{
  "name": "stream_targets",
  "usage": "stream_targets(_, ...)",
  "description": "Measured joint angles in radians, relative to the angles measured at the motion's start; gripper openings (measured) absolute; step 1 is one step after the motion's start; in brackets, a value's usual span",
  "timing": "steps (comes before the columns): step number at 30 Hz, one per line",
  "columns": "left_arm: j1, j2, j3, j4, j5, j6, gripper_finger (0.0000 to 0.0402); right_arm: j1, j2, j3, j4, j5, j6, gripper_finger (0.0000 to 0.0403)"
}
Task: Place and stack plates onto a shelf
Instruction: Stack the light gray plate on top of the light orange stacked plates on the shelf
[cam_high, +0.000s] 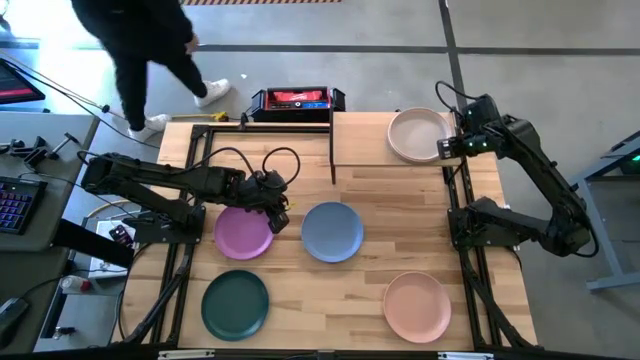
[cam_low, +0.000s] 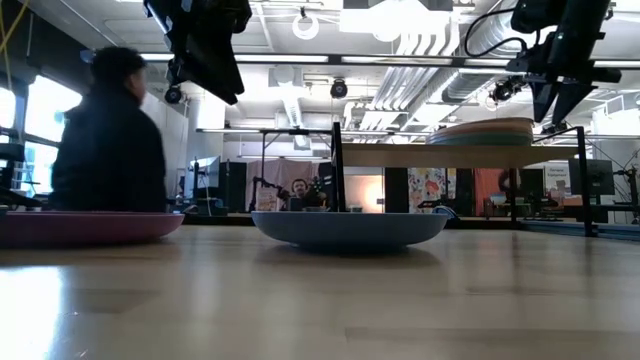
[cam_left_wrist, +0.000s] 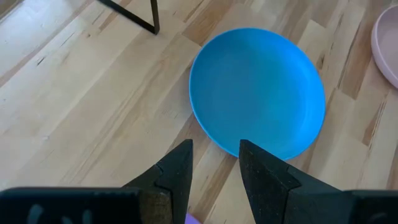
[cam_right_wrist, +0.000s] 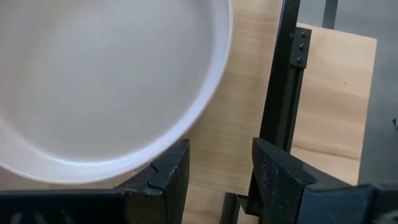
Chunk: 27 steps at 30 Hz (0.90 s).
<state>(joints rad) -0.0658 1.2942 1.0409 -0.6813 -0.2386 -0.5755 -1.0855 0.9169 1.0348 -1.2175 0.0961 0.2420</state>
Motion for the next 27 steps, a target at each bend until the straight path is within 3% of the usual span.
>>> stream_targets(27,0.0,0.0,0.0,0.078,-0.006,-0.019,0.012,0.0,-0.017,0.0,-0.004,-0.047,-0.042,0.0154)
